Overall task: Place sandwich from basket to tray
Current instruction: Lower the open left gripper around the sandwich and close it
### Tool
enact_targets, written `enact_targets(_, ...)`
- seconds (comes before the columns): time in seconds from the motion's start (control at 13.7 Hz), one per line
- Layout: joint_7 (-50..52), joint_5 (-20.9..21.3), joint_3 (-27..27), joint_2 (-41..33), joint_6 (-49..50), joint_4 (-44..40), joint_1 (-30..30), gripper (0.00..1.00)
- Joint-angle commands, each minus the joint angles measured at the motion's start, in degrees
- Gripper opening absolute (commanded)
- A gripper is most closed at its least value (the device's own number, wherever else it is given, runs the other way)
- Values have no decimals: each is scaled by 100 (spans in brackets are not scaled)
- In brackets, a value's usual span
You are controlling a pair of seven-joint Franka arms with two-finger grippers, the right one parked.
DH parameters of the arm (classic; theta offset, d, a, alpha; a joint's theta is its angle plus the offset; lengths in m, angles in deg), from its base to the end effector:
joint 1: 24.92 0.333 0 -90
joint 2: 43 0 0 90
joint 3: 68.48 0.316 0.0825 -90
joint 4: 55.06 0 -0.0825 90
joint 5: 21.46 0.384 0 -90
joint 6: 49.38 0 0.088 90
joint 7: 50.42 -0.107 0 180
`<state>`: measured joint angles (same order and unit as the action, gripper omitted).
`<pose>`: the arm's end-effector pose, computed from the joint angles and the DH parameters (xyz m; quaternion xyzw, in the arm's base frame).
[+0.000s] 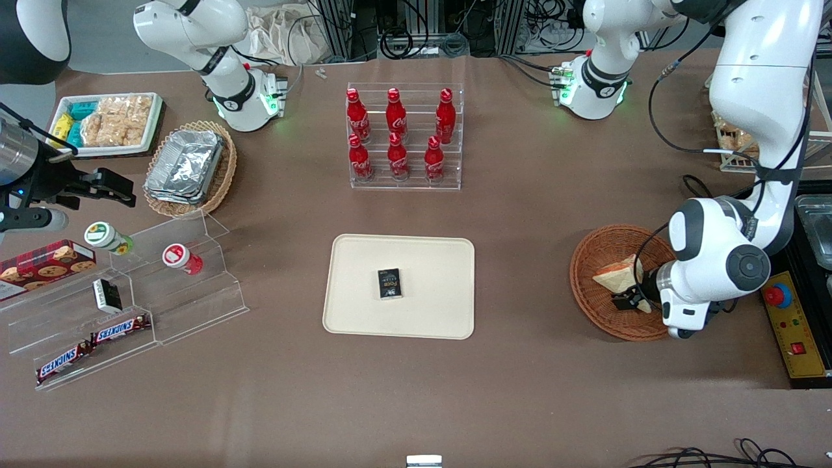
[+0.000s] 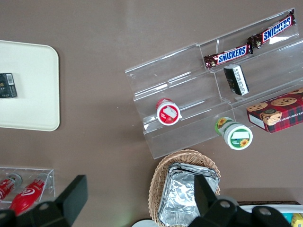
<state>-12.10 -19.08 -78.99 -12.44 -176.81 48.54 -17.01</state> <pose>0.6399 -0.0201 0.2433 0.9510 0.3027 -0.0615 0.0104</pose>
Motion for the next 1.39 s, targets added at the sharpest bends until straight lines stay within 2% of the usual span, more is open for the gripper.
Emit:
enact_targets(0.0,141,105,-48,2,-160,99,26,98)
enact_targets(0.66,123,122,-48,-77,-98,-208,9,99)
enact_targets(1.31,316,105,-48,-174,-72,230,149,99)
